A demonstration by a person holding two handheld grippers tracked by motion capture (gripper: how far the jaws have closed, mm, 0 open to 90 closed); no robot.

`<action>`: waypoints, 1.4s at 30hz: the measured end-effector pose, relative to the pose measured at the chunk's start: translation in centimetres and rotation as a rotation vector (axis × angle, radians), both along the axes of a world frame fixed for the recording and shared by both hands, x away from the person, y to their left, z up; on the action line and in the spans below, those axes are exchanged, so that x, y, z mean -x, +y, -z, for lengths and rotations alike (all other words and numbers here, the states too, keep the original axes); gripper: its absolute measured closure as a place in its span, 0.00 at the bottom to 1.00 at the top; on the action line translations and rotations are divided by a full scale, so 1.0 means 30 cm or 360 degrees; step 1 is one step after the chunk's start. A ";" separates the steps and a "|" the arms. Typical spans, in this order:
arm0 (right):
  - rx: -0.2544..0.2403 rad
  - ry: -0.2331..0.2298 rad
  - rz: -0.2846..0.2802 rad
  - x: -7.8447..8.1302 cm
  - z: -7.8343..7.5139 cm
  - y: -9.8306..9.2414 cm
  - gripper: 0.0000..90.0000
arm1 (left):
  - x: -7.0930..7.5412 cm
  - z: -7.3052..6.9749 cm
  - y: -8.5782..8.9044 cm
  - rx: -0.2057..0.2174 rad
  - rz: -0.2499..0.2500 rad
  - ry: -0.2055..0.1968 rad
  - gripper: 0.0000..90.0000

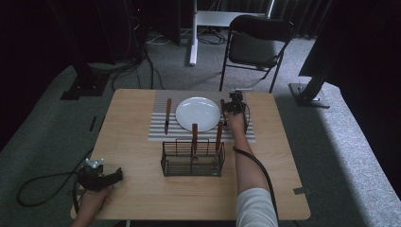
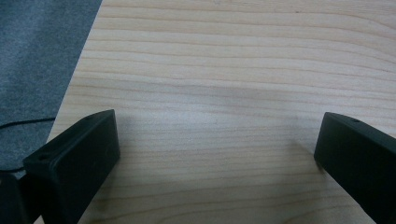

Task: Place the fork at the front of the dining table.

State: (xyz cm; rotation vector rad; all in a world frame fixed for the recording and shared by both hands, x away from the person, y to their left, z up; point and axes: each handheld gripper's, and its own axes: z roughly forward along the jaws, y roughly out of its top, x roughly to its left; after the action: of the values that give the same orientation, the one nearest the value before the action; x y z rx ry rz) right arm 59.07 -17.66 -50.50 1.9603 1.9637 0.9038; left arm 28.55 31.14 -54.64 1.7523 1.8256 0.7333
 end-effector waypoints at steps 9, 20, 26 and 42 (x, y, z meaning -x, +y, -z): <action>0.0070 -0.0045 -0.0167 0.085 -0.019 0.013 0.32 | 0.000 0.000 0.000 0.0000 0.0000 0.0001 0.00; 0.0153 -0.0164 -0.0220 0.193 -0.023 -0.012 0.20 | 0.000 0.000 0.000 0.0000 0.0000 0.0001 0.00; 0.0111 -0.0210 -0.0228 0.244 -0.027 -0.041 0.20 | 0.000 0.000 0.000 0.0000 0.0000 0.0001 0.00; 0.0125 -0.0293 -0.0231 0.374 -0.020 -0.098 0.20 | 0.000 0.000 0.000 0.0000 0.0001 0.0001 0.00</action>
State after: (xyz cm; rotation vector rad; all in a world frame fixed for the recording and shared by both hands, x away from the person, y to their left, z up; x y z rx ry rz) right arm 47.84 -20.61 -49.90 1.6469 2.0215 0.9872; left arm 28.56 31.14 -54.64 1.7532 1.8256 0.7329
